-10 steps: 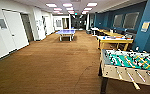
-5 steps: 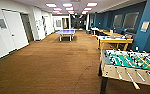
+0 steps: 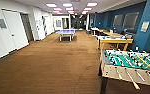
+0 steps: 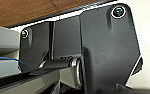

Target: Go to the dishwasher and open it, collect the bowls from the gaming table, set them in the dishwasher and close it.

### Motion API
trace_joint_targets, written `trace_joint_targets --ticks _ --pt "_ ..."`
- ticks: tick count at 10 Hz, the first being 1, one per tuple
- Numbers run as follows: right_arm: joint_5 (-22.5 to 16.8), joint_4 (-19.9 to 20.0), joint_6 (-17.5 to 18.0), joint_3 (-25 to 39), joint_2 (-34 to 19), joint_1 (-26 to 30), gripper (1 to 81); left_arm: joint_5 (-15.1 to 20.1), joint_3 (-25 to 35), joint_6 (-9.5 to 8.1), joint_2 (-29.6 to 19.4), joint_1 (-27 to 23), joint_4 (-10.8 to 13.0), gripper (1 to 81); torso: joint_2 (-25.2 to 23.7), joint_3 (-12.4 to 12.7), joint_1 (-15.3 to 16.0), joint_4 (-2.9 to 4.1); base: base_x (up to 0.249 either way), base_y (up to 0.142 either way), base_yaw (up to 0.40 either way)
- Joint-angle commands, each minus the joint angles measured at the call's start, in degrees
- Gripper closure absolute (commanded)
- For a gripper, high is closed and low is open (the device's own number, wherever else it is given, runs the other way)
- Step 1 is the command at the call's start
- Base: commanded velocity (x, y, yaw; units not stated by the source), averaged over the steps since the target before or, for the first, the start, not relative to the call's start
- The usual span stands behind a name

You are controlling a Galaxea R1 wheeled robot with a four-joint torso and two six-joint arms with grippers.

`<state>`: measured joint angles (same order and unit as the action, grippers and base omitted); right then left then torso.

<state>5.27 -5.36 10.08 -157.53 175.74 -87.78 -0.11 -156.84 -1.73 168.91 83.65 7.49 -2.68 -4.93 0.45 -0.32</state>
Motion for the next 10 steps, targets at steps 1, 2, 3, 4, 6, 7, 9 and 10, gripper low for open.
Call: trace_joint_targets --ticks 1,2,3,4,6,7,9,10 --pt "-3.1 0.0 -0.1 0.4 0.5 2.6 1.0 2.6 -0.3 -0.2 0.6 -3.0 -0.3 1.0 0.0 0.0 0.0 0.0 0.0 0.0 0.0" --pt "-3.2 -0.3 -0.1 0.4 0.6 2.8 1.0 2.6 -0.3 -0.2 1.4 -3.1 -0.2 1.0 0.0 0.0 0.0 0.0 0.0 0.0 0.0" --pt "-3.1 -0.1 -0.1 0.1 0.4 2.8 1.0 2.6 -0.3 -0.2 2.0 -3.1 -0.3 1.0 0.0 0.0 0.0 0.0 0.0 0.0 0.0" --pt "-3.1 -0.2 -0.1 0.0 0.3 2.8 1.0 2.6 -0.3 -0.29 2.6 -3.1 -0.4 1.0 0.0 0.0 0.0 0.0 0.0 0.0 0.0" --pt "-3.5 -0.4 -0.3 -0.1 0.3 2.8 1.0 2.7 -0.3 -0.29 3.2 -3.1 -0.5 1.0 0.0 0.0 0.0 0.0 0.0 0.0 0.0" --pt "-3.5 -0.5 -0.3 0.0 0.4 2.8 1.0 2.7 -0.3 -0.29 3.1 -3.1 -1.7 1.0 0.0 0.0 0.0 0.0 0.0 0.0 0.0" --pt "-3.5 -0.5 -0.3 0.2 0.4 3.0 1.0 2.7 -0.3 -0.29 2.6 -3.1 -2.6 1.0 0.0 0.0 0.0 0.0 0.0 0.0 0.0" --pt "-3.5 -0.5 -0.3 0.3 0.5 2.9 1.0 2.6 -0.3 -0.29 2.4 -3.1 -2.7 1.0 0.0 0.0 0.0 0.0 0.0 0.0 0.0"
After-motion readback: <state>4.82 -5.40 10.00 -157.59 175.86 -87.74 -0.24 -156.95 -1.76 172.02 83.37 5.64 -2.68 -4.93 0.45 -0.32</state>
